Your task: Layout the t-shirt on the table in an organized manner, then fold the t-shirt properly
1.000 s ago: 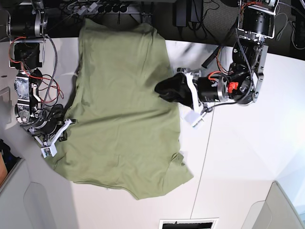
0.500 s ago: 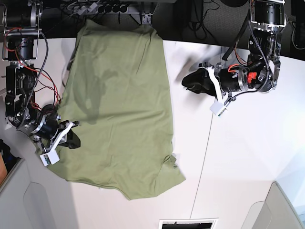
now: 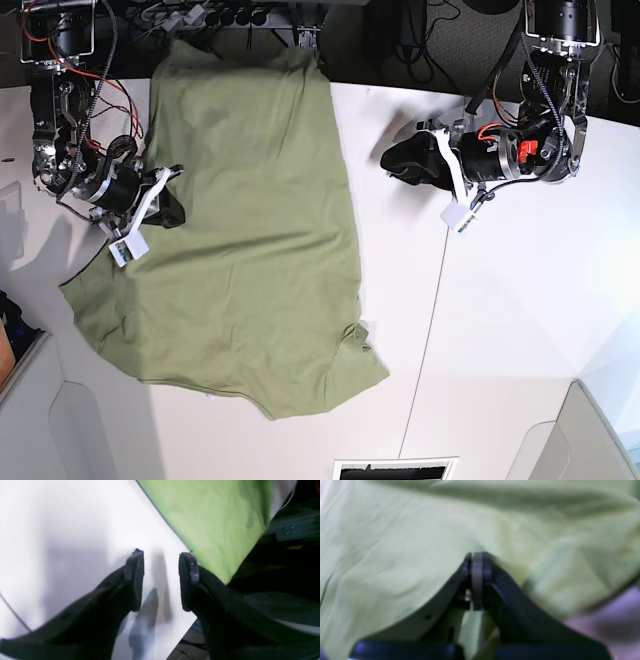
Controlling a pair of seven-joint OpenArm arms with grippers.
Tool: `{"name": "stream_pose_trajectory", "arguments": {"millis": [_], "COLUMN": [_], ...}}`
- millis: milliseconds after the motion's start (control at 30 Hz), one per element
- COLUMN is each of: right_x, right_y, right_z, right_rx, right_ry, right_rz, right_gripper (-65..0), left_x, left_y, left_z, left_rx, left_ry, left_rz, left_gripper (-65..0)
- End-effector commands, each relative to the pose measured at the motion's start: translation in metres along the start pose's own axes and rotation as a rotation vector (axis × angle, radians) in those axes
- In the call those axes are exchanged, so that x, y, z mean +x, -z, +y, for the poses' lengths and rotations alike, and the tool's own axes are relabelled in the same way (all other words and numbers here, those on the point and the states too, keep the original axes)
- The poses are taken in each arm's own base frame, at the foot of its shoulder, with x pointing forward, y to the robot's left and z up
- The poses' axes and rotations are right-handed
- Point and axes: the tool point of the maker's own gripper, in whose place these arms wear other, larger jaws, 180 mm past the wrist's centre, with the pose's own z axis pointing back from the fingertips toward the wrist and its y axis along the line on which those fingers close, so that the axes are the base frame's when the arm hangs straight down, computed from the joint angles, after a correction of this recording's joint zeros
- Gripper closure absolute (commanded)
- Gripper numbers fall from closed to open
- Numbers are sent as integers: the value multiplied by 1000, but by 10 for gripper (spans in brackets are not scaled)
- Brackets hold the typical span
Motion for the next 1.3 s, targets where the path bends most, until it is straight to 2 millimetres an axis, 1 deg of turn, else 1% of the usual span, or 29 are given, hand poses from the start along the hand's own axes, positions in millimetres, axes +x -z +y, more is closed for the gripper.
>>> {"name": "stream_pose_trajectory", "arguments": {"millis": [0,67,133,200,267,300,367,467,600,700,767,833,900,1000,1100,1267], "right_x": [12,20,34,50,65,72,82,92,96,98,95,90,83,72,67,59], "right_y": [-3,2,7,11,16,18,20,18,13,5,0,-4,-8,-16,-29,-47], "right_z": [-19,-33,-47,-61,-69,-70,-68,-60,-48,-35,-25,-19,-14,-13,-15,-25], "right_rx": [-56,-84,-104,-124,-133,-129,-120,-76,-47,-38,-31,-30,-28,-37,-44,-71], "right_ry": [-20,-13,8,36,58,66,70,106,97,53,25,6,-1,8,43,93], "right_rz": [-10,-22,-51,-83,-99,-106,-119,-143,-148,-165,-160,-145,-135,-137,-169,-186], "right_gripper": [0,0,0,0,0,0,0,0,0,0,0,0,0,0,0,0], "left_x": [15,16,16,16,20,22,25,32,47,51,53,60,64,59,51,51], "left_y": [-5,-5,-5,-5,-5,-4,0,14,38,56,67,78,89,108,125,137], "left_z": [-5,-5,-6,-7,-11,-13,-19,-30,-43,-54,-56,-57,-54,-51,-50,-47], "left_rx": [-22,-25,-27,-34,-56,-68,-85,-107,-89,-84,-50,-20,11,5,-17,-16], "left_ry": [23,22,21,17,8,3,-4,-17,8,43,61,68,49,10,-41,-57], "left_rz": [-52,-55,-56,-60,-79,-90,-106,-149,-202,-199,-184,-181,-168,-127,-92,-75], "left_gripper": [-236,-237,-251,-294,-334,-347,-349,-350,-362,-362,-362,-362,-362,-362,-362,-361]}}
